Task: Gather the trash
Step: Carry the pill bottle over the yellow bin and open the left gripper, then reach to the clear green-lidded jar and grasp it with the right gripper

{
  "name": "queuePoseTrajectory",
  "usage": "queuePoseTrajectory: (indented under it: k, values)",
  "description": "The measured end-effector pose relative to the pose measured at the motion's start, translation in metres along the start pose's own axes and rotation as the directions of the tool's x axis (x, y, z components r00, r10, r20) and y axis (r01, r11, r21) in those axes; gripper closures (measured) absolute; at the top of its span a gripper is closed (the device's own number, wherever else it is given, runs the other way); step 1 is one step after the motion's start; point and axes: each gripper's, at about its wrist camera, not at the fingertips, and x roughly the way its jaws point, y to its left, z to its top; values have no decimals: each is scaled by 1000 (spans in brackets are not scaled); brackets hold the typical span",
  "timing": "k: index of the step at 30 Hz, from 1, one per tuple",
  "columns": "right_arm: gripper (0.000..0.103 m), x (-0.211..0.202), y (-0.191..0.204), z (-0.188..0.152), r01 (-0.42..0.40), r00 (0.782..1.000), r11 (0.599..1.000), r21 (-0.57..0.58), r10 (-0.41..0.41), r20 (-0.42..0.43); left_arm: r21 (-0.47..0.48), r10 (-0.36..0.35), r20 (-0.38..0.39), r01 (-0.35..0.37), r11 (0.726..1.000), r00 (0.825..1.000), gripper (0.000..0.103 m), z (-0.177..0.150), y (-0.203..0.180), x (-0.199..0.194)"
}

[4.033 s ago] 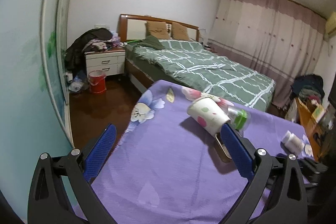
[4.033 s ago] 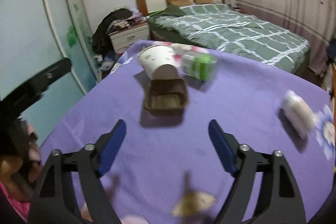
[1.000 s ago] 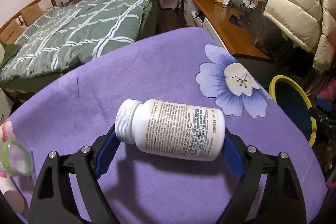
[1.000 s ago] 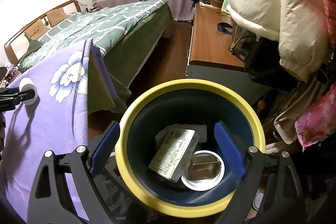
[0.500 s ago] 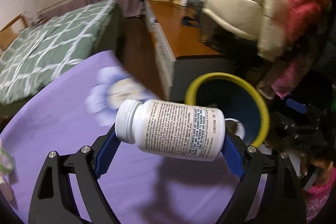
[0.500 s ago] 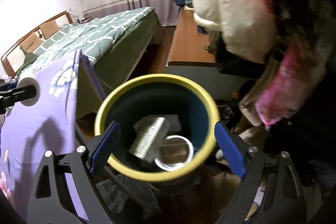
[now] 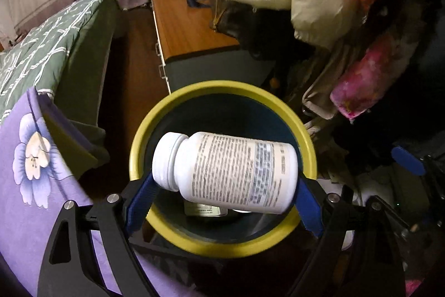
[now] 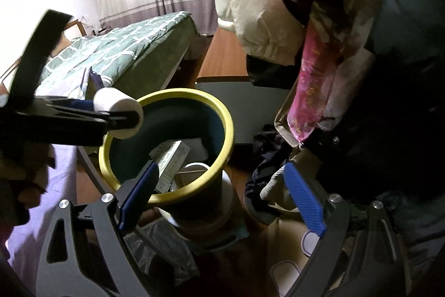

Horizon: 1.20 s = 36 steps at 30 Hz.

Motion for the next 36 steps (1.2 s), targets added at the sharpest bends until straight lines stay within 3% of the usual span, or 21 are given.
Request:
queuePoseTrajectory:
  k: [1, 5, 10, 14, 18, 21, 24, 29, 34, 36]
  values:
    - [16, 0, -2, 0, -2, 1000, 1000, 3, 2, 0, -2, 7, -4, -7, 1000, 1000, 9, 0, -1, 2]
    - [16, 2, -1, 1, -11, 1000, 1000, 7, 11, -3, -26, 22, 31, -21, 999, 999, 7, -6, 7, -15]
    - [16, 3, 13, 5, -40, 999, 999, -9, 40, 1, -92, 34, 144, -21, 996, 989, 7, -28, 37, -81]
    - [16, 2, 37, 10, -77, 997, 996, -45, 77, 6, -173, 124, 251, -82, 982, 960, 5, -66, 70, -147]
    - [16, 0, 74, 14, -130, 991, 987, -98, 131, 5, -282, 228, 297, -143, 949, 927, 5, -117, 111, -196]
    - [16, 0, 107, 16, -168, 985, 974, -149, 170, -4, -383, 317, 305, -189, 904, 898, 5, -162, 149, -229]
    - [16, 0, 142, 18, -211, 977, 958, -195, 212, -15, -480, 422, 300, -247, 842, 855, 5, -207, 185, -258]
    - [16, 1, 204, 20, -284, 958, 922, -265, 282, -46, -610, 582, 246, -343, 714, 775, 5, -276, 239, -290]
    - [16, 6, 274, 23, -362, 932, 869, -337, 349, -99, -688, 690, 174, -414, 596, 702, 5, -332, 282, -308]
    - [16, 4, 303, 24, -383, 923, 846, -371, 370, -110, -710, 710, 149, -425, 561, 689, 5, -351, 297, -313]
